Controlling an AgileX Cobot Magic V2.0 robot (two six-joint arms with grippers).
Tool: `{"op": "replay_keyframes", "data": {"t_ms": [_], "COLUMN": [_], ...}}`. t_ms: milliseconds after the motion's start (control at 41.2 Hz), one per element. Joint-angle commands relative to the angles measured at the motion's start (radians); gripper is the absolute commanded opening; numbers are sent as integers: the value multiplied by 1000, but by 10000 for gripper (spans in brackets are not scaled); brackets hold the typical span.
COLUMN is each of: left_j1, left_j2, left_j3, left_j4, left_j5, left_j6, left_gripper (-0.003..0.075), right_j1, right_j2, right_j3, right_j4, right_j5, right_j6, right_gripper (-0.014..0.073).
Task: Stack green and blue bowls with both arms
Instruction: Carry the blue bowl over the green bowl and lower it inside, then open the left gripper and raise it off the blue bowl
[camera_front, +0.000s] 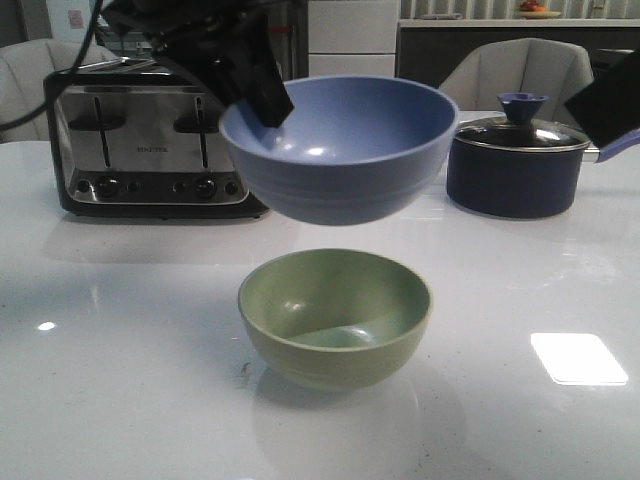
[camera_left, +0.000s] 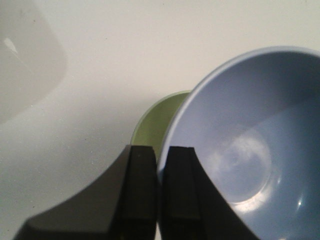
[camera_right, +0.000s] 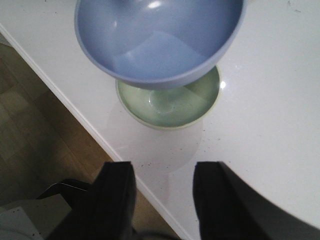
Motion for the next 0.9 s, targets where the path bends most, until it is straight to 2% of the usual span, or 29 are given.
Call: {"op": "replay_keyframes", "data": {"t_ms": [0,364,655,752,873], "left_j1": [-9,0,0,0,0], "left_j2": [-2,143,174,174,174], "left_j3": [-33,-33,-33,-33,-35], "left_j4": [-21,22,27,27,23], "left_j5": [-57,-90,-89,-87,-86], "left_j6": [-1,-1,-3,-3,-3], "left_gripper": [93,93,99,181,353], "right_j1": [1,1,1,1,1], "right_j2": [-13,-13,-13,-13,-13], "right_j3": [-30,-30,-30,-30,-30], "right_j4": [9,9,9,9,9], "right_j5": [-56,-56,-56,-56,-56], "right_j6": [-11,-11,-11,-11,-11], "right_gripper": [397,397,397,397,397]}}
